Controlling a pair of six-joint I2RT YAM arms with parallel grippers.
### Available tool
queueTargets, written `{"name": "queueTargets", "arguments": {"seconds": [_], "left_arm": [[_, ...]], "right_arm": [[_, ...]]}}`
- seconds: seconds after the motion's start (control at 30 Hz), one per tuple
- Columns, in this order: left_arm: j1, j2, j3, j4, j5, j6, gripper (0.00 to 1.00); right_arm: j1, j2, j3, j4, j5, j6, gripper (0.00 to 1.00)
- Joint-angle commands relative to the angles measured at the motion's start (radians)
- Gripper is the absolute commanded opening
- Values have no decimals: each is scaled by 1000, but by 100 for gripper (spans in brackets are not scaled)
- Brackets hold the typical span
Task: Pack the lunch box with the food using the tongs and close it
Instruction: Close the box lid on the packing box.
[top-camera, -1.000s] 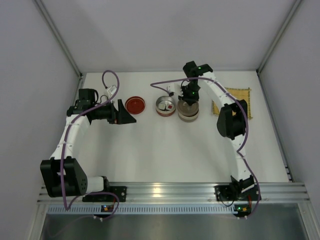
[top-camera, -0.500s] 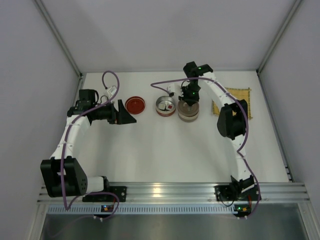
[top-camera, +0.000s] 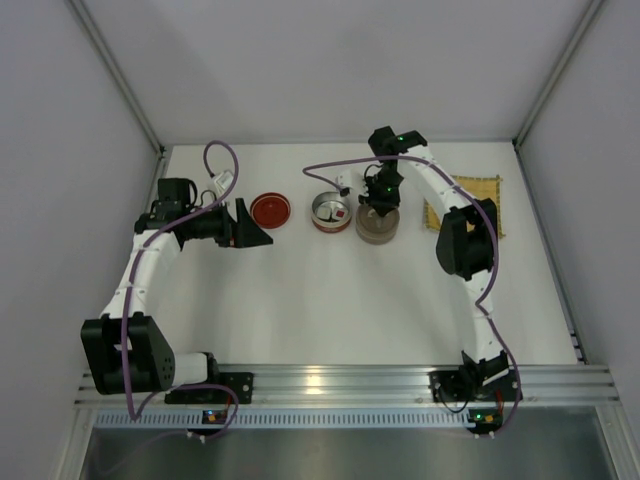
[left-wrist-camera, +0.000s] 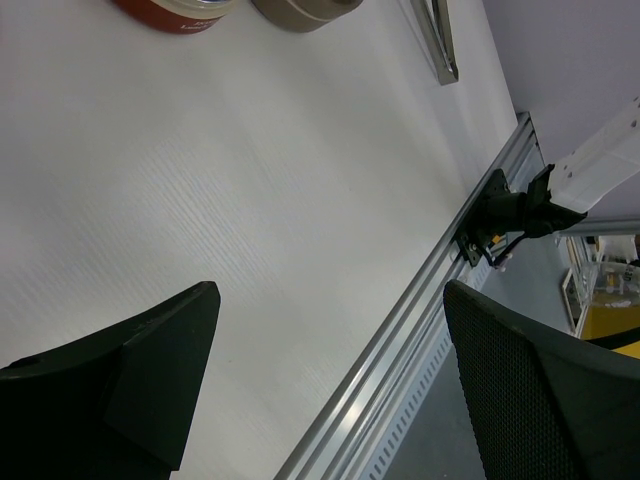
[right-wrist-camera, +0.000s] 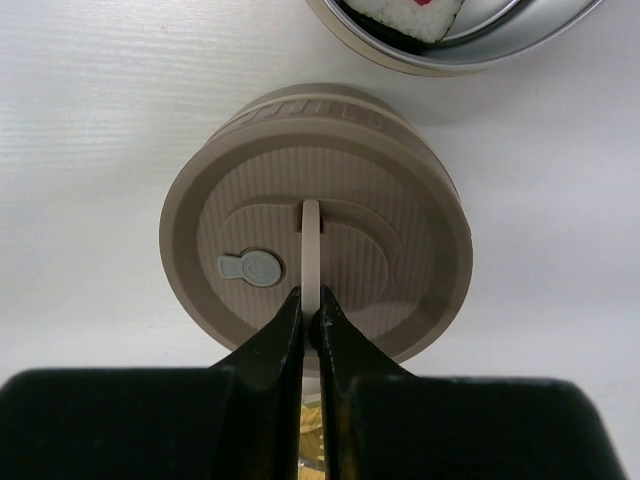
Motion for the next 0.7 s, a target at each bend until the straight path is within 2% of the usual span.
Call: {"name": "queueTargets", "arguments": {"seconds": [0.0,0.67], "left_arm": [[2,-28,-9,42,18,4,98],[2,-22,-9,45,24,5,98]], "right_arm": [[-13,-73,-3,-37,-50,-7,0],[-26,24,64,-67,-69,4,0]]}}
